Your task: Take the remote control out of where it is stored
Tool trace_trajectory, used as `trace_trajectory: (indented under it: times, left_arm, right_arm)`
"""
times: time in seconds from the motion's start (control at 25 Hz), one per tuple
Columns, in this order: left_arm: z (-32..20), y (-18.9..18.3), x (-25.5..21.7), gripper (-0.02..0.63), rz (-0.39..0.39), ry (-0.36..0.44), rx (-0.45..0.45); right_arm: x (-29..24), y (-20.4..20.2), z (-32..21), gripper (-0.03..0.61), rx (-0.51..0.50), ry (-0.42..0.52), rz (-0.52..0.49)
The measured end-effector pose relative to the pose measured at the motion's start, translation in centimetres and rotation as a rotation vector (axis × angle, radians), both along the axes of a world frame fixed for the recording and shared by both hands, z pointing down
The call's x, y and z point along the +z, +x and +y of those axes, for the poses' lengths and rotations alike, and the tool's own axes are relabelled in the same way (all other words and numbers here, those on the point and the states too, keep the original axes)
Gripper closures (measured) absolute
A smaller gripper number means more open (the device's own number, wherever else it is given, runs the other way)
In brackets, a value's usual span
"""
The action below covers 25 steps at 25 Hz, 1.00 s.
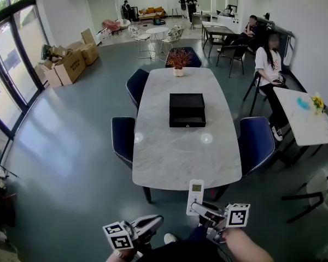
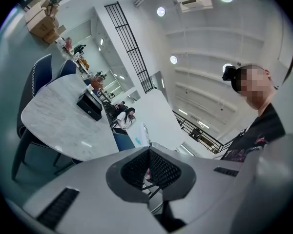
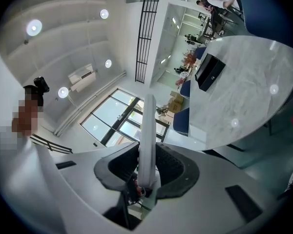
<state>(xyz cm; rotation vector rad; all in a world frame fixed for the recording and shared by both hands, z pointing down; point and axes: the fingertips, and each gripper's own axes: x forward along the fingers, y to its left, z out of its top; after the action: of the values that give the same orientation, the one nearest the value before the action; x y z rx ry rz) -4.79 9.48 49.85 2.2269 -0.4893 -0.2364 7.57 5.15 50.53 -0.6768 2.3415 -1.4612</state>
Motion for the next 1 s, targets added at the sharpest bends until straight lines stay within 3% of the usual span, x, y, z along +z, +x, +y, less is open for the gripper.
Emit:
trace_trajectory:
  times: [0.2,0.44,0.56,1.0]
  left_arm:
    - [0.6,1.0,-0.1,0.607,0.003,-0.003,0.008]
    - [0.5,2.1,-0.2,0.607,0.011,-0.004,0.023]
    - [0.9,2.3,-0.1,0.607,0.009,-0.001,0.036]
    - [2.7,2.0,-0.6,0.607,0.008,0.008,0.043]
  right_arm:
    - [0.2,0.2,3.6,0.466,-0.001,-0.029,-0.005]
    - [-0.5,-0.5,6.0,0.466,0.008,-0.041,-0.090]
    - [-0.5,-0.4,6.6,0.466,0.013,-0.021,-0.062]
    - [-1.2,-2.0,8.9,0.466,-0.028,-0.006,-0.107]
